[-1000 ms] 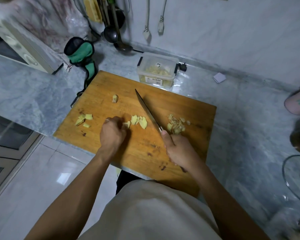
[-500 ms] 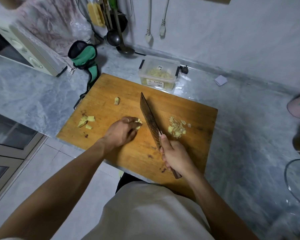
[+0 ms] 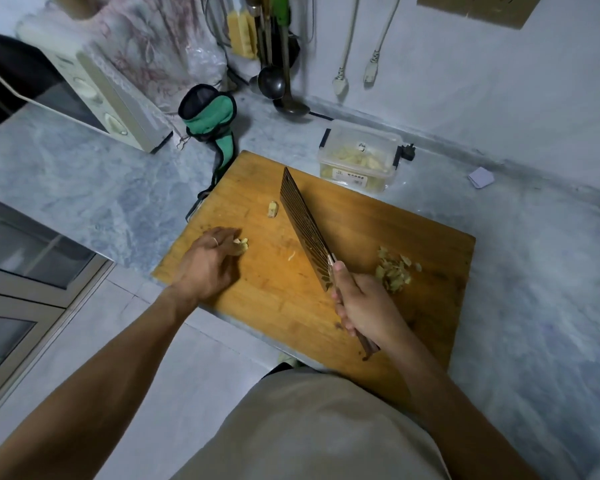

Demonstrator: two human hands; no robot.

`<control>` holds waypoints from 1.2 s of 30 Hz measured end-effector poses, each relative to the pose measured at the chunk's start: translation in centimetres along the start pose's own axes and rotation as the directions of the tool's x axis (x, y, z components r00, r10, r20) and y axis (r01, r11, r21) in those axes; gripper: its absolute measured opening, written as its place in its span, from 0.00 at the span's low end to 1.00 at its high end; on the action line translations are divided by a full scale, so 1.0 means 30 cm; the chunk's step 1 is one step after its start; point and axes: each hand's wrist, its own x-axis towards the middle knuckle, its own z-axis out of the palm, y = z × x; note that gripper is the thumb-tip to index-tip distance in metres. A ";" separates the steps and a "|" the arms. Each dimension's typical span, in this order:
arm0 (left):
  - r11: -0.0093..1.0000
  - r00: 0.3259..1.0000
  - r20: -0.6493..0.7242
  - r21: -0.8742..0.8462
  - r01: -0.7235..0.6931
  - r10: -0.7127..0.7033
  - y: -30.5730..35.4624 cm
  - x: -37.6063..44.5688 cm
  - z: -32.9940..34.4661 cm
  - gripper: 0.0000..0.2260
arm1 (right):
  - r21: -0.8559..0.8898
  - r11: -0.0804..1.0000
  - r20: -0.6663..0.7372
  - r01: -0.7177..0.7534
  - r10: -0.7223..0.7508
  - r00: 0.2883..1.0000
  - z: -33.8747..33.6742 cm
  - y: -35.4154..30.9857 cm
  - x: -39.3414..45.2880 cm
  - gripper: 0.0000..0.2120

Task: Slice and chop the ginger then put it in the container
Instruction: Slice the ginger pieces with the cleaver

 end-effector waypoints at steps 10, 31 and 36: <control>0.995 0.998 -0.032 -0.077 0.057 -0.060 0.172 0.001 0.070 0.13 | -0.118 0.993 -0.022 -0.015 0.012 1.000 -0.013 -0.049 0.046 0.28; 0.928 0.925 -0.167 -0.218 0.302 -0.341 0.127 0.098 0.028 0.11 | -0.170 0.985 -0.042 0.017 -0.025 0.999 -0.035 -0.085 0.133 0.29; 0.900 0.932 -0.062 -0.292 0.324 -0.356 0.162 0.268 0.021 0.12 | -0.210 0.976 -0.047 0.053 -0.064 0.997 -0.042 -0.109 0.153 0.29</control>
